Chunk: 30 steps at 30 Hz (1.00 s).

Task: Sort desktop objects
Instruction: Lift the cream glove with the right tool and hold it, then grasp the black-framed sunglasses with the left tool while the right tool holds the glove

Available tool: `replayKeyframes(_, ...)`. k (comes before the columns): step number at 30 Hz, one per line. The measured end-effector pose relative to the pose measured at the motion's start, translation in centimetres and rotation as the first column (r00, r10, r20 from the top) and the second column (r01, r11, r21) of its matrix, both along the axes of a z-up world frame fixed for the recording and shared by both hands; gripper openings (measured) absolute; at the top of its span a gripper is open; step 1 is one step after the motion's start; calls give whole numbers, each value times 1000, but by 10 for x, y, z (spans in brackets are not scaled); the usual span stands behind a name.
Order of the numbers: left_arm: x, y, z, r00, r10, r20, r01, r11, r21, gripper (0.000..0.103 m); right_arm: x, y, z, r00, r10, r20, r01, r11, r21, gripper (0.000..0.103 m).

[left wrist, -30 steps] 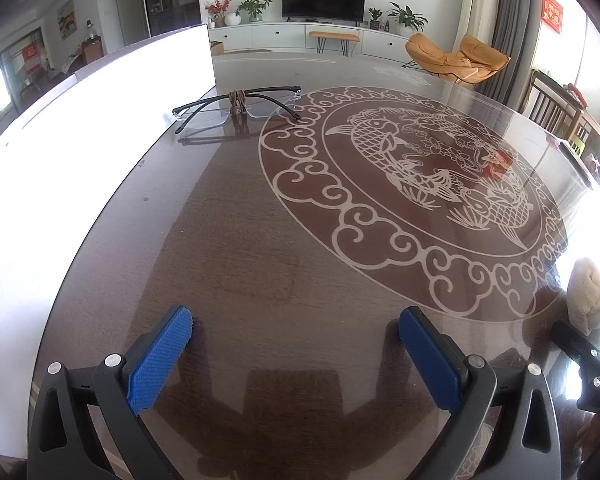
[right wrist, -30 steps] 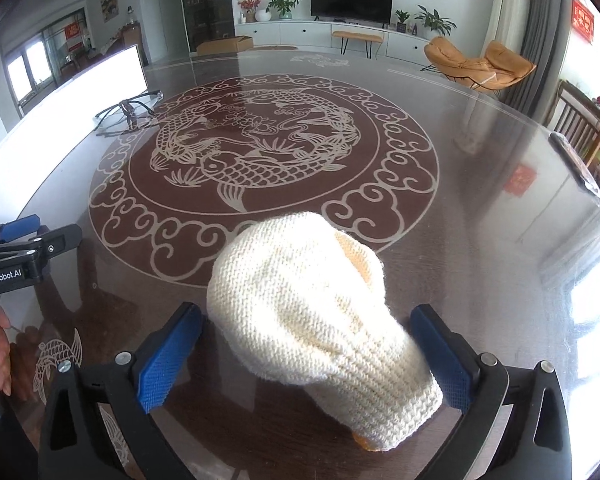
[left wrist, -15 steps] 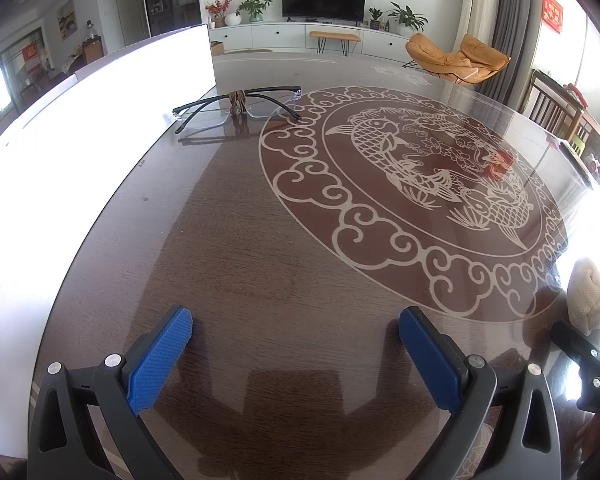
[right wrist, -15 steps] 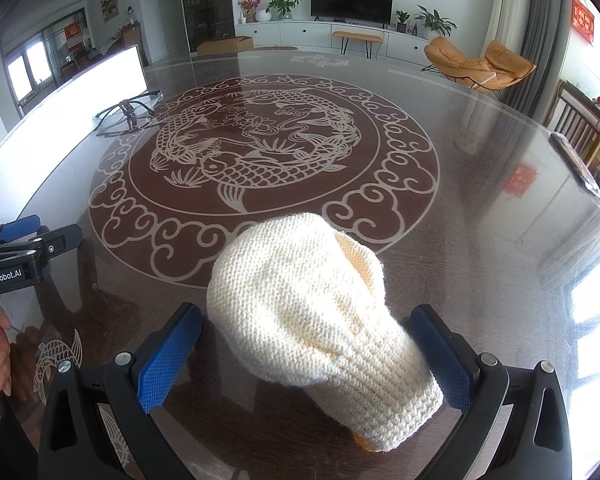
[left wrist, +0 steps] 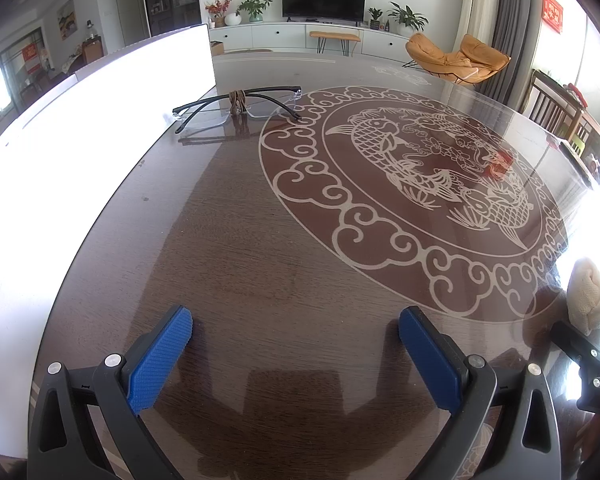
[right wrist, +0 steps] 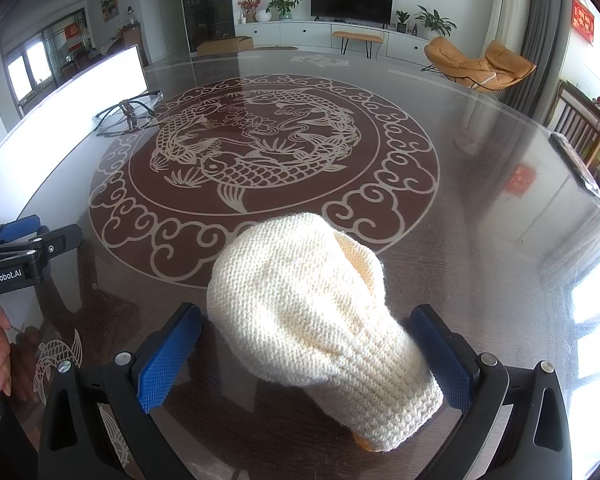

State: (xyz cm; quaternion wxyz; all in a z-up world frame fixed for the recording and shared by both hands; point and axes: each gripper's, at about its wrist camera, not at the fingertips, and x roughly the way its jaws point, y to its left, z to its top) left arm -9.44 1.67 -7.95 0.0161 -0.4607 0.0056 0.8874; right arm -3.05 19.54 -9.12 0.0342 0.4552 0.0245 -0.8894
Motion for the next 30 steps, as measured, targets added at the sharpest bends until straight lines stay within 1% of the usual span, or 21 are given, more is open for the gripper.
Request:
replayKeyframes(7,1,0,0,1000,-2,1,2,1000,-1,103,0,0,0,1000,0,0,0,1000,0,103)
replayKeyframes(11,6,3,0,1000,-20,11,20,1000,-5,103,0,0,0,1000,0,0,0,1000,0,103)
replayKeyframes(12,6,4,1,999,-40,23,40,999,-5,103,0,0,0,1000,0,0,0,1000,0,103)
replayKeyframes(14,-2,8,3,990,-120,69,121,993,-7,103,0,0,0,1000,0,0,0,1000,0,103)
replayKeyframes(15,-10,10,4,982,-168,85,170,985,-13,103,0,0,0,1000,0,0,0,1000,0,103)
replayKeyframes(16,-18,13,8,973,-215,78,219,975,-40,103,0,0,0,1000,0,0,0,1000,0,103)
replayKeyframes(17,-28,15,14,966,-251,59,255,962,-97,103,0,0,0,1000,0,0,0,1000,0,103)
replayKeyframes(18,-40,19,21,959,-280,37,282,944,-171,103,0,0,0,1000,0,0,0,1000,0,103)
replayKeyframes(19,-53,22,28,952,-306,16,300,924,-237,103,0,0,0,1000,0,0,0,1000,0,103)
replayKeyframes(20,-69,22,35,945,-328,-5,313,905,-288,103,0,0,0,1000,0,0,0,1000,0,103)
replayKeyframes(21,-85,23,41,936,-351,-21,326,890,-319,103,0,0,0,1000,0,0,0,1000,0,103)
replayKeyframes(23,-121,22,49,921,-388,-27,355,866,-352,103,0,0,0,1000,0,0,0,1000,0,103)
replayKeyframes(24,-139,21,48,918,-396,-17,362,856,-370,103,0,0,0,1000,0,0,0,1000,0,103)
replayKeyframes(26,-171,20,41,922,-387,11,357,838,-412,103,0,0,0,1000,0,0,0,1000,0,103)
replayKeyframes(27,-185,19,37,927,-376,20,348,836,-424,103,0,0,0,1000,0,0,0,1000,0,103)
replayKeyframes(28,-197,15,33,933,-359,34,340,844,-415,103,0,0,0,1000,0,0,0,1000,0,103)
replayKeyframes(29,-209,10,28,939,-340,56,334,861,-383,103,1,0,1,1000,0,0,0,1000,0,103)
replayKeyframes(30,-220,5,24,942,-325,80,333,883,-331,103,1,0,0,1000,0,0,0,1000,0,103)
